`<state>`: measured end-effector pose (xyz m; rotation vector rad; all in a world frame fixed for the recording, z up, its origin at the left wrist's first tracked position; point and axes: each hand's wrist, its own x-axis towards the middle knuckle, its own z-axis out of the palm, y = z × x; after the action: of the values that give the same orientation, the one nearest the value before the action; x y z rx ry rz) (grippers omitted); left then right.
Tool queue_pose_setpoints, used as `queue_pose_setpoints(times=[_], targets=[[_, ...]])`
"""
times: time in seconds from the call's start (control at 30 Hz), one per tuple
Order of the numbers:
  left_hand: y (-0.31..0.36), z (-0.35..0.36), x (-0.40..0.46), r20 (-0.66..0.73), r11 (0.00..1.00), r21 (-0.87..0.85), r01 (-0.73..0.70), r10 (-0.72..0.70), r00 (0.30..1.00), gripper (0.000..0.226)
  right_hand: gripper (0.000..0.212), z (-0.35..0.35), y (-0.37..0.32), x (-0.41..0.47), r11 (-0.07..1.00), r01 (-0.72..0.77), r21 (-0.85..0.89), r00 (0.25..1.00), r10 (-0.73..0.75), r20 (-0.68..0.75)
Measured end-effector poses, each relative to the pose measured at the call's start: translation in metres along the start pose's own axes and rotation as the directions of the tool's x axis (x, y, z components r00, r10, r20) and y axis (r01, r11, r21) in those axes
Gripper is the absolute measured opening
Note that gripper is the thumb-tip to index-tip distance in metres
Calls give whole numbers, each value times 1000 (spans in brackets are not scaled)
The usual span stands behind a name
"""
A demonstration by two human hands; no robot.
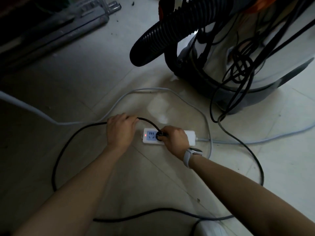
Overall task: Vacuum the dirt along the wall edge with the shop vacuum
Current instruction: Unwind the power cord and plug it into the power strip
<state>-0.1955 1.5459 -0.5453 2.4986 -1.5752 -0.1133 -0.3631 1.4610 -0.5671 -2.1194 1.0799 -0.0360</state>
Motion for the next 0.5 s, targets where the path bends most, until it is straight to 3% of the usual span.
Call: queue_pose_setpoints(times=[0.1,0.17,0.27,0.37,0.5], targets=[[-4,-4,-10,66,1000,-21,14,-13,998,40,28,-12,-4,-5,999,23,-37,991,-18,132],[6,-15,-14,135,993,-70,98,-88,987,31,37,-29,-11,-16,999,-8,-40,982,15,187],[34,-50,-22,283,966,-111,234,-196,939,41,33,-66,-28,-40,997,-78,-17,970,80,229],[70,-103,-31,377,941,-211,266,-173,910,44,33,-117,-55,-66,988,-153,-19,949,152,276],[120,-198,-25,376,895,-339,291,-155,914,37,32,-199,-101,-97,970,-243,3,934,233,269]])
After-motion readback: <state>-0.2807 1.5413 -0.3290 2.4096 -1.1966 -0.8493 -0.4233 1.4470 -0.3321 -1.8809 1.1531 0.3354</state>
